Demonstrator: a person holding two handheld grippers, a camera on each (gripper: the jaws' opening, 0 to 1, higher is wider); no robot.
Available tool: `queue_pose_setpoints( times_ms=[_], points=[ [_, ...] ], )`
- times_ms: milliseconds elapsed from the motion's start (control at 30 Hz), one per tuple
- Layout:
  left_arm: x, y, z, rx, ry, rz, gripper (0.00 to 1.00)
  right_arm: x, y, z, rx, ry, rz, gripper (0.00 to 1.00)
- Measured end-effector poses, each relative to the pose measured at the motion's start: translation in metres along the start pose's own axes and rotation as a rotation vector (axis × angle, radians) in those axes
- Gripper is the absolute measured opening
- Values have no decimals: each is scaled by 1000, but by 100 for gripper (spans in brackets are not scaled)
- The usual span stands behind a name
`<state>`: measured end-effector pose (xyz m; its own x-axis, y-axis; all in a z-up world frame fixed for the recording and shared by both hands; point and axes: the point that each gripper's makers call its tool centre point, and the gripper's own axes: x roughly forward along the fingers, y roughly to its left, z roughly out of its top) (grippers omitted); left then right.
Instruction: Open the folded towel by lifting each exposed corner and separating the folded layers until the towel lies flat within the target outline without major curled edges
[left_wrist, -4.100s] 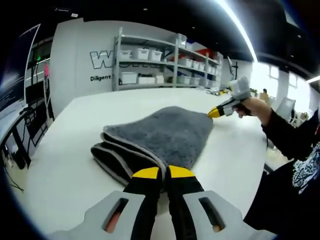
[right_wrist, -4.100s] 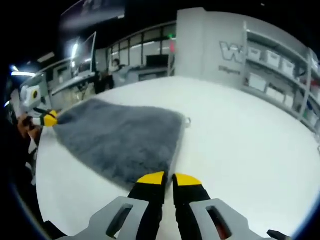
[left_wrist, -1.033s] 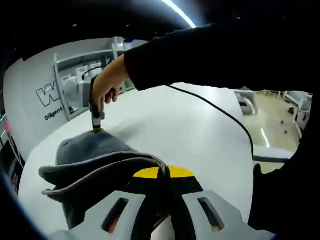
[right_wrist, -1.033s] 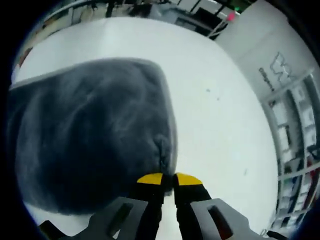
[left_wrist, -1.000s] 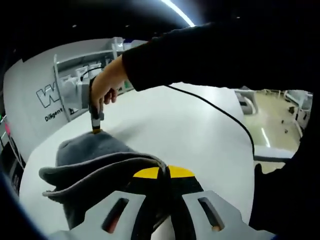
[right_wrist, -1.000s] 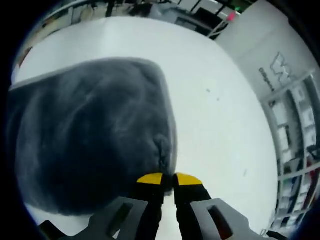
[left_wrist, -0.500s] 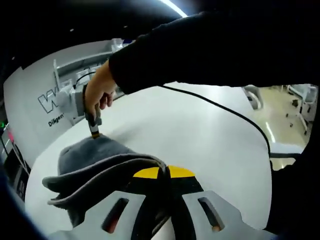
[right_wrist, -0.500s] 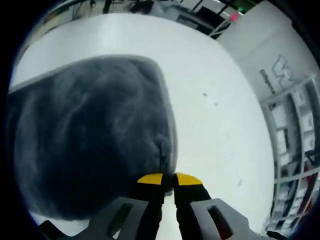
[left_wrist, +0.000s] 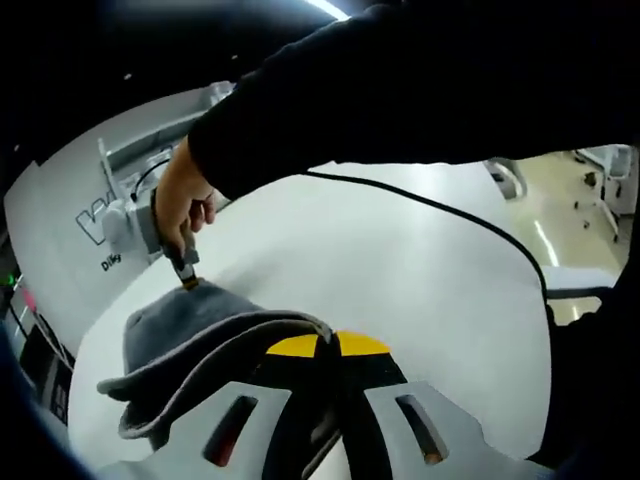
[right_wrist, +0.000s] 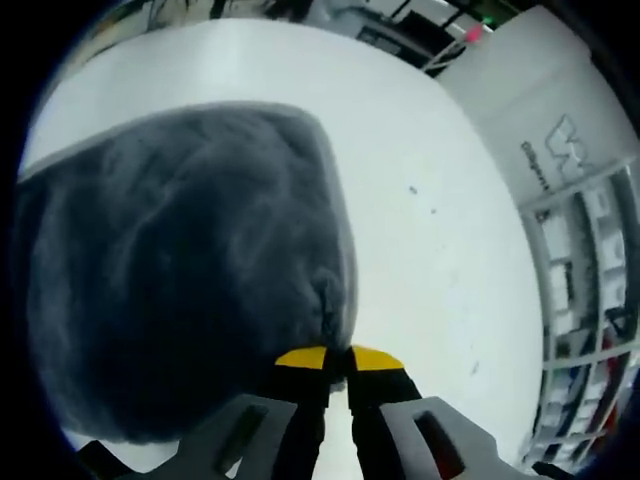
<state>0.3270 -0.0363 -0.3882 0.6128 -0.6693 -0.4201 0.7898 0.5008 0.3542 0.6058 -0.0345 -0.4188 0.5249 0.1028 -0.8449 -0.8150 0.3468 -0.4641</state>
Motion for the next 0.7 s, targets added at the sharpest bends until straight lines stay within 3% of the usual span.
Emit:
queue_pose_setpoints(
  times_ms=[500,700],
  points=[
    [17,-11,10,28,6,-27,3,5,-11,1,11,-59,15,2],
    [22,-15,13,38,8,-30,3,7,-18,-7,-16,-38,-11,1]
  ],
)
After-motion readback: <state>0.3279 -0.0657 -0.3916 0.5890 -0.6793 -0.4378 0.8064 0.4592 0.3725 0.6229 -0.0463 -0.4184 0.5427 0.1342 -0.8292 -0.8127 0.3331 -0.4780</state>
